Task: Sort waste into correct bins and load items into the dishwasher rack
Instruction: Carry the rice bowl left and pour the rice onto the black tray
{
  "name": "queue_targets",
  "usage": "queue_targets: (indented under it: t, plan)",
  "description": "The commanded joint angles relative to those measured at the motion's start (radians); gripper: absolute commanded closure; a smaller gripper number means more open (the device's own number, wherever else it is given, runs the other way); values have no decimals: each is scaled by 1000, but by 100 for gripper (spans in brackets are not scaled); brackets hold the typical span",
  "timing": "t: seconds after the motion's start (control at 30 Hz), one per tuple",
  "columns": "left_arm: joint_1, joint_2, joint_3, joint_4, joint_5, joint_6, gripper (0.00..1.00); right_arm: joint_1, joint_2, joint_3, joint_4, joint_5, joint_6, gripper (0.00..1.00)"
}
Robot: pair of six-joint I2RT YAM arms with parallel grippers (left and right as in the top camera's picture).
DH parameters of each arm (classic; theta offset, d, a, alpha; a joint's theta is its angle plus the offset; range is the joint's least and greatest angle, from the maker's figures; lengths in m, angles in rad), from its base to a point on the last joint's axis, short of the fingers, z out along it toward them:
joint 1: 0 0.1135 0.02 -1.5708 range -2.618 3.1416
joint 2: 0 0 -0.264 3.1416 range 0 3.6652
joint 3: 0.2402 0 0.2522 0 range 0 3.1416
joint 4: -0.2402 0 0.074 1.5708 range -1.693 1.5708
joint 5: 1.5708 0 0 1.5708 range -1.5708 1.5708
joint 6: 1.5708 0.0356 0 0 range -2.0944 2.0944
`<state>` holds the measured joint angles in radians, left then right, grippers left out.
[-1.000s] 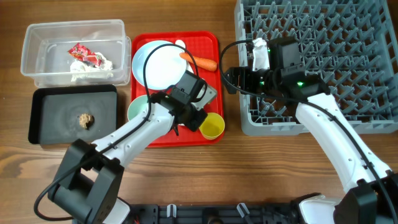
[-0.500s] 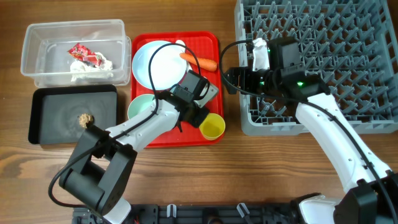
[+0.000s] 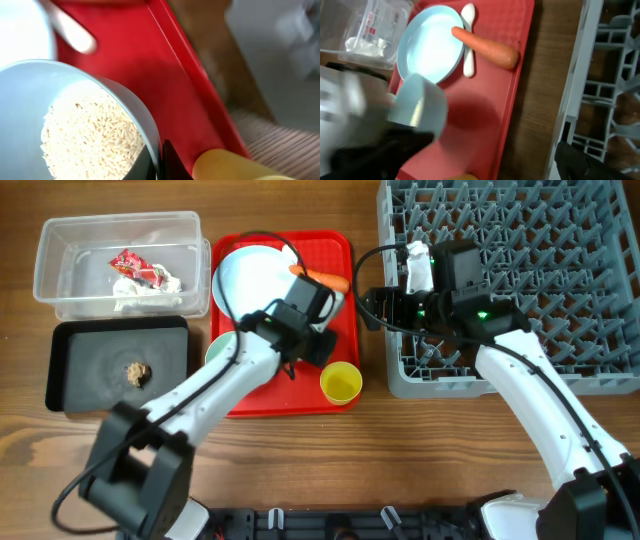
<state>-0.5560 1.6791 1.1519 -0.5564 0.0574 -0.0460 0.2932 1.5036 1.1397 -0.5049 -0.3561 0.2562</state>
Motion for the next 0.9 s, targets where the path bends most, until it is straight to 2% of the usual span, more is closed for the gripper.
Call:
queue_targets:
  t: [0.0, 0.1, 0.27, 0.4, 0.5, 0.57, 0.73, 0.87]
  plan:
    - [56, -101, 38, -3, -3, -133, 96, -20, 1, 18, 34, 24, -11, 0]
    - [91, -146, 38, -25, 2, -194, 96, -77, -30, 21, 49, 19, 16, 0]
    - [204, -307, 38, -211, 13, -362, 96, -182, -103, 21, 37, 16, 16, 0]
    - [306, -462, 38, -353, 21, -378, 96, -192, -109, 21, 35, 16, 16, 0]
    - [457, -517, 38, -452, 48, -298, 96, -192, -109, 21, 21, 16, 17, 1]
    - [598, -515, 34, -478, 146, -234, 96, -192, -109, 21, 16, 16, 16, 0]
    - [867, -460, -8, -449, 328, -119, 96, -192, -109, 21, 6, 17, 17, 0]
    - [986, -361, -22, -435, 428, -11, 96, -192, -109, 21, 5, 16, 17, 0]
